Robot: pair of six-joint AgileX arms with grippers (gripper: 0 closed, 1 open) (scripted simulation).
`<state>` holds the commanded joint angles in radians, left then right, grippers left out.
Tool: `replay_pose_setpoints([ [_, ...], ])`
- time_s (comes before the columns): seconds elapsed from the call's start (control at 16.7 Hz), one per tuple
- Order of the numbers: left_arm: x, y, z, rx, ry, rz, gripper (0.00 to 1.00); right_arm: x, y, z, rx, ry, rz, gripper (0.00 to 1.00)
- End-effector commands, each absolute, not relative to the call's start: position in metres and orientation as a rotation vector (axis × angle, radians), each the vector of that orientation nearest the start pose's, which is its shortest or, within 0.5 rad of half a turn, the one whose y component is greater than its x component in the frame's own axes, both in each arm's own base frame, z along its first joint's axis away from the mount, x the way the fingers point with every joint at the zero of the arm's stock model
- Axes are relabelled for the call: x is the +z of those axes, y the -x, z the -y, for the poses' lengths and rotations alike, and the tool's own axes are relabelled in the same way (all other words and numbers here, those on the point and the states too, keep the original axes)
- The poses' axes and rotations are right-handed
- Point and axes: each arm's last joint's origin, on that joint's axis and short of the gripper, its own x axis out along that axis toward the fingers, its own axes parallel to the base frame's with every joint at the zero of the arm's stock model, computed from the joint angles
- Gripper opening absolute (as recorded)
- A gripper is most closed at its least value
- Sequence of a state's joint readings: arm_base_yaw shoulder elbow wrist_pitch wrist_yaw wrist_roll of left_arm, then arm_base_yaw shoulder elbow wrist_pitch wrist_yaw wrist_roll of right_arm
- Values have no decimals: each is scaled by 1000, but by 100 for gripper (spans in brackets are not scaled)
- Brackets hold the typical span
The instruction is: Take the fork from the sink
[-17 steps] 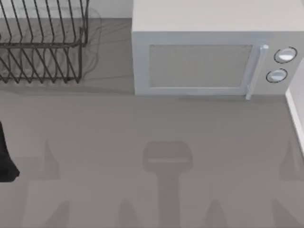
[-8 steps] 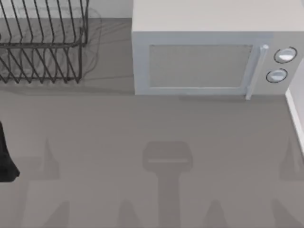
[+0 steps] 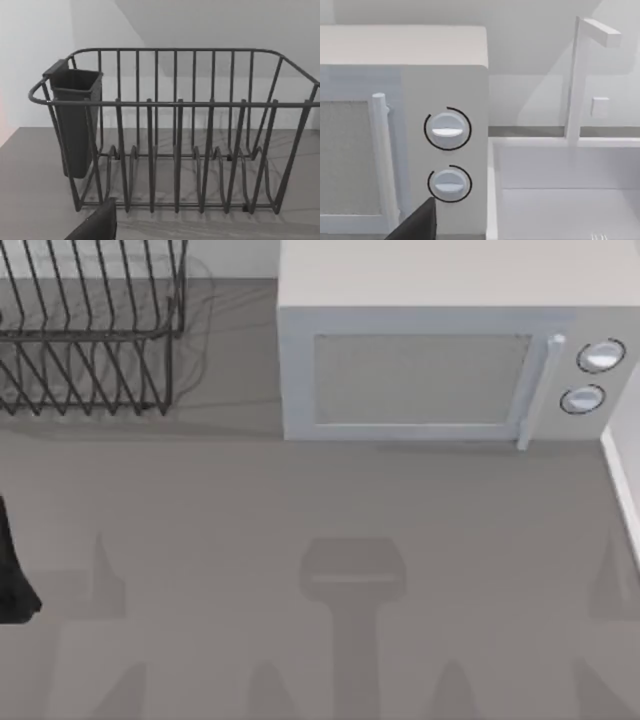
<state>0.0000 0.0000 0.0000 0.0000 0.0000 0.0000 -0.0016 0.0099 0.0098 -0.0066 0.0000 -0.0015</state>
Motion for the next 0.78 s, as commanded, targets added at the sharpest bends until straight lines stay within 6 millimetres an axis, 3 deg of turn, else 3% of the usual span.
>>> replay_pose_setpoints([
  [0.18,160,-106,1,0,0,0,100,180,-107,3,-15,15,-68,100],
  [0.42,160,-106,1,0,0,0,100,225,-122,7,-46,44,-247,100],
  [0.6,160,-106,1,0,0,0,100,264,-155,14,-69,65,-442,100],
  [0.78,160,-106,1,0,0,0,100,291,-209,26,-84,77,-669,100],
])
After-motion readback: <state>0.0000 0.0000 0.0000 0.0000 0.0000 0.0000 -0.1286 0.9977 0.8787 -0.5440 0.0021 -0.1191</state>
